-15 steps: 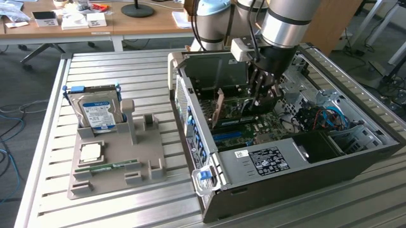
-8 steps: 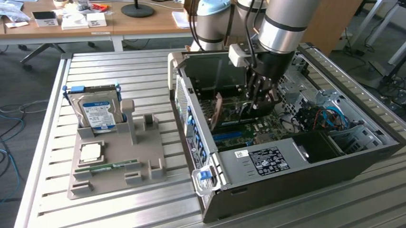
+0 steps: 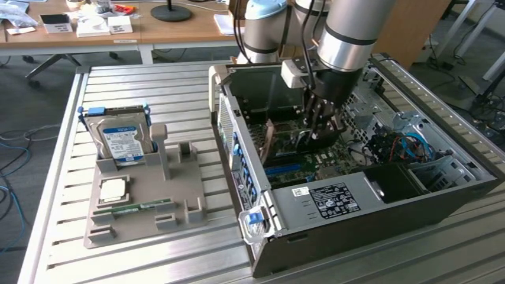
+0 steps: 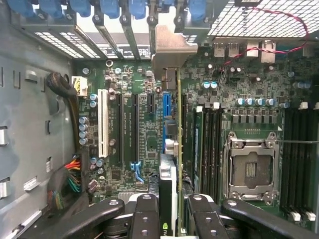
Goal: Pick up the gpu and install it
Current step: 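Insert the gpu into the slot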
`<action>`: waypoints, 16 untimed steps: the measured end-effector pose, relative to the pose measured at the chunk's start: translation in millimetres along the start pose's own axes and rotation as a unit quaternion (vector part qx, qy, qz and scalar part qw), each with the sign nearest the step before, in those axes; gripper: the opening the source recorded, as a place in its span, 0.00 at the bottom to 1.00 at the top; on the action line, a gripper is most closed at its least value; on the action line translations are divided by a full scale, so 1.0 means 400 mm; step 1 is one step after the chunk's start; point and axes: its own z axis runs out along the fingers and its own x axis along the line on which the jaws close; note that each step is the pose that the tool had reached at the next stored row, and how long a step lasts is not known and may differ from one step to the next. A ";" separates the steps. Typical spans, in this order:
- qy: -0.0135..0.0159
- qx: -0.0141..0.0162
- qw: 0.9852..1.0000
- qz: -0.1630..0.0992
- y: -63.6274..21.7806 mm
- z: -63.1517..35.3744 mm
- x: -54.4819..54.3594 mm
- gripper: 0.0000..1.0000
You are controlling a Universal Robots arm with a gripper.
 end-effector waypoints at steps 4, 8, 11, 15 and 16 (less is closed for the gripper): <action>0.000 0.001 1.000 0.000 0.003 0.010 0.000 0.27; 0.000 0.001 1.000 0.000 0.006 0.019 0.000 0.27; 0.000 0.001 1.000 0.000 0.006 0.019 0.000 0.27; 0.000 0.001 1.000 0.000 0.006 0.028 0.000 0.27; 0.000 0.001 1.000 0.000 0.007 0.031 0.001 0.27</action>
